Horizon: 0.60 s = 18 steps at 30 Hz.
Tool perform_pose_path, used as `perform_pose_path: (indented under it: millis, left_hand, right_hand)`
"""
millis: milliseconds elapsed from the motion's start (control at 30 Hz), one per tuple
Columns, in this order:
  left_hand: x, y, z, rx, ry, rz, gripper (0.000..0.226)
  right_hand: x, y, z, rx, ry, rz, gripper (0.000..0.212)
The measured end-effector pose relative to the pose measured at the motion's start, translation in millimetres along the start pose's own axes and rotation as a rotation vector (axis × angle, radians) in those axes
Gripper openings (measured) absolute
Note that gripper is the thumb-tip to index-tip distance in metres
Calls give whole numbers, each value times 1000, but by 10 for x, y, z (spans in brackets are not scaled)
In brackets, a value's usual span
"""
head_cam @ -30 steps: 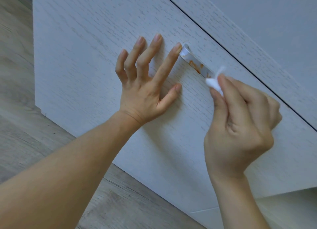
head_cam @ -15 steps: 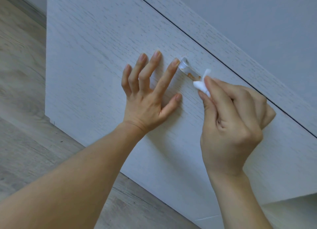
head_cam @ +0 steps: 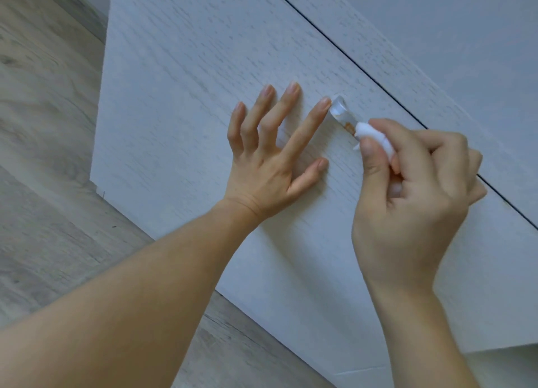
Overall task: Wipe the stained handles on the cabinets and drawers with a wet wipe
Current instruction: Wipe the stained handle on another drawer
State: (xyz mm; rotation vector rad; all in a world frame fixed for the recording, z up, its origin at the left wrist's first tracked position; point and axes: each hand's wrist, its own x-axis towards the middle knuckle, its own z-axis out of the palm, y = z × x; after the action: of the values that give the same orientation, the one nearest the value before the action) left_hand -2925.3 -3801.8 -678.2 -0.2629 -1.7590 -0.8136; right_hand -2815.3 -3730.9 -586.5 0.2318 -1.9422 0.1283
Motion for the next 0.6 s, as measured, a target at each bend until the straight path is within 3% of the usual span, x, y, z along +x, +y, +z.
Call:
perform_pose_path:
  millis: [200, 400, 600]
  left_hand:
    - [31, -165, -118, 61, -50, 123, 56]
    - [48, -222, -158, 74, -55, 181, 55]
    - [14, -209, -88, 65, -33, 151, 55]
  right_hand:
    - [34, 97, 68, -76, 130, -119, 15]
    - [43, 195, 75, -250, 127, -300, 16]
    - [15, 154, 121, -270, 184, -240, 18]
